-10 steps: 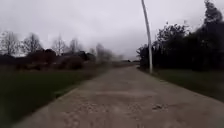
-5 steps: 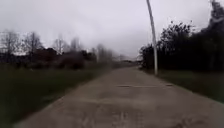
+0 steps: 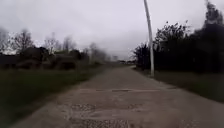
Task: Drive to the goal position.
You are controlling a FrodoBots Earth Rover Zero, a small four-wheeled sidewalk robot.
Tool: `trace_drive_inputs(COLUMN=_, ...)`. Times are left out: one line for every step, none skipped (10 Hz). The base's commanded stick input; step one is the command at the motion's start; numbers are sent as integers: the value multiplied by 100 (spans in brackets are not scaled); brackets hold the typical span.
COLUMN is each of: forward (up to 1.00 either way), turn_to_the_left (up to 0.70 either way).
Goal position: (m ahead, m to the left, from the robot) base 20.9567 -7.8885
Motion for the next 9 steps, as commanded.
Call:
trace_drive_inputs(forward=85, turn_to_the_left=0)
trace_drive_inputs(forward=85, turn_to_the_left=0)
trace_drive_inputs(forward=85, turn_to_the_left=0)
trace_drive_inputs(forward=85, turn_to_the_left=0)
trace_drive_inputs(forward=85, turn_to_the_left=0)
trace_drive_inputs(forward=85, turn_to_the_left=0)
trace_drive_inputs(forward=85, turn_to_the_left=0)
trace_drive_inputs(forward=85, turn_to_the_left=0)
trace_drive_inputs(forward=85, turn_to_the_left=0)
